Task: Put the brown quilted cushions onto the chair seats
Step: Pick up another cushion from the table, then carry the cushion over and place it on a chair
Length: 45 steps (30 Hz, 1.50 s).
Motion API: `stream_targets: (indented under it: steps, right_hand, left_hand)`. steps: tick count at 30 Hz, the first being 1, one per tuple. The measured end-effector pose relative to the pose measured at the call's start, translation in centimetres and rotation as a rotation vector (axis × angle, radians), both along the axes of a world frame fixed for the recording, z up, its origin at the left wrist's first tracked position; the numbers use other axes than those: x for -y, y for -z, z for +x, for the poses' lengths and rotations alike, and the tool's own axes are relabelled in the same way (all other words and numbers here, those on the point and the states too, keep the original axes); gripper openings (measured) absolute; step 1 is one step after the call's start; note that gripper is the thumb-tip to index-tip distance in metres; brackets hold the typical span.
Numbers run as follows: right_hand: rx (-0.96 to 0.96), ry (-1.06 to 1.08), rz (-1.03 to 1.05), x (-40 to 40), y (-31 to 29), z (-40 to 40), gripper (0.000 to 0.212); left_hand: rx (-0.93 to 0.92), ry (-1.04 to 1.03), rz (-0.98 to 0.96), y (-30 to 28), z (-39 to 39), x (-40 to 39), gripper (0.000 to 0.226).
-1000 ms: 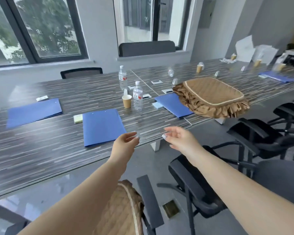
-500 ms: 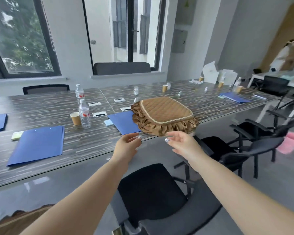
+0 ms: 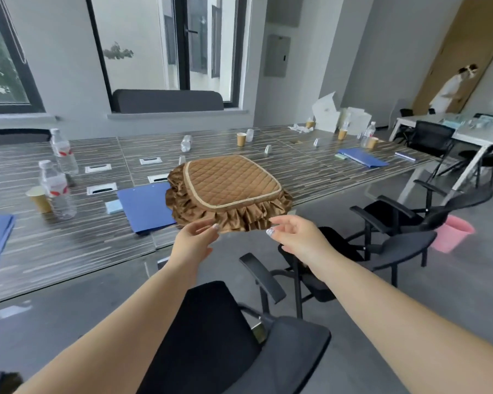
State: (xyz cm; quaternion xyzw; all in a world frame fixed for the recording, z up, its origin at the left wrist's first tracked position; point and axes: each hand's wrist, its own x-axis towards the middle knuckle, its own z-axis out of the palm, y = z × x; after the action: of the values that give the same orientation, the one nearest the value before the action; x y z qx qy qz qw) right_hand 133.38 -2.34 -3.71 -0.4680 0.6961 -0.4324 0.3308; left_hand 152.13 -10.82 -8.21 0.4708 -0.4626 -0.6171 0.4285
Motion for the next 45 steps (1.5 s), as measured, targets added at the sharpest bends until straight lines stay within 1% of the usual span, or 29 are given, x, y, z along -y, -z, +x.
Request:
stream_targets:
  steps: [2,5,9,11,16,20,24,28,31,34,39,43,45]
  right_hand:
    - [-0.029,-0.023,0.004,2.2,0.2,-3.2,0.027]
    - [-0.059,-0.045,0.030,5.7,-0.2,-8.1,0.025]
    - [-0.030,-0.025,0.033,10.4,-0.4,-14.7,0.031]
    - [-0.004,-0.015,0.044,12.9,0.1,-17.3,0.032]
    - [0.071,-0.016,0.072,20.1,2.9,-22.4,0.030]
    - [0.075,-0.083,0.121,26.9,5.4,-26.1,0.029]
    - [0.057,-0.138,0.166,34.4,8.2,-30.3,0.029]
    - [0.043,-0.146,0.207,39.9,10.5,-32.9,0.029]
    - [0.071,-0.166,0.227,43.2,12.3,-33.9,0.024]
    - [0.079,-0.183,0.253,46.4,14.6,-34.6,0.033]
    - [0.043,-0.180,0.299,50.7,18.0,-35.4,0.044]
    - [-0.106,-0.129,0.285,53.5,20.2,-36.1,0.062]
    - [-0.167,-0.139,0.288,54.7,21.2,-36.4,0.068]
  left_hand:
    - [-0.017,-0.031,0.012,0.8,-2.7,2.6,0.017]
    - [-0.042,-0.068,0.048,1.3,-6.7,6.3,0.009]
    - [-0.035,-0.119,0.068,1.3,-10.7,10.5,0.011]
    - [-0.003,-0.146,0.059,1.4,-12.1,12.5,0.011]
    - [0.077,-0.260,0.069,2.5,-14.7,16.9,0.015]
    - [0.111,-0.337,0.109,4.3,-17.1,20.4,0.014]
    - [0.165,-0.450,0.140,6.0,-20.1,25.3,0.024]
    - [0.275,-0.490,0.161,7.6,-21.4,29.5,0.033]
    - [0.358,-0.522,0.230,8.6,-21.0,32.3,0.047]
    - [0.452,-0.568,0.296,10.1,-20.2,34.5,0.061]
    - [0.645,-0.585,0.307,13.2,-19.2,37.4,0.069]
    - [0.864,-0.557,0.337,15.8,-18.4,39.2,0.075]
    - [0.951,-0.533,0.367,17.0,-17.9,39.9,0.084]
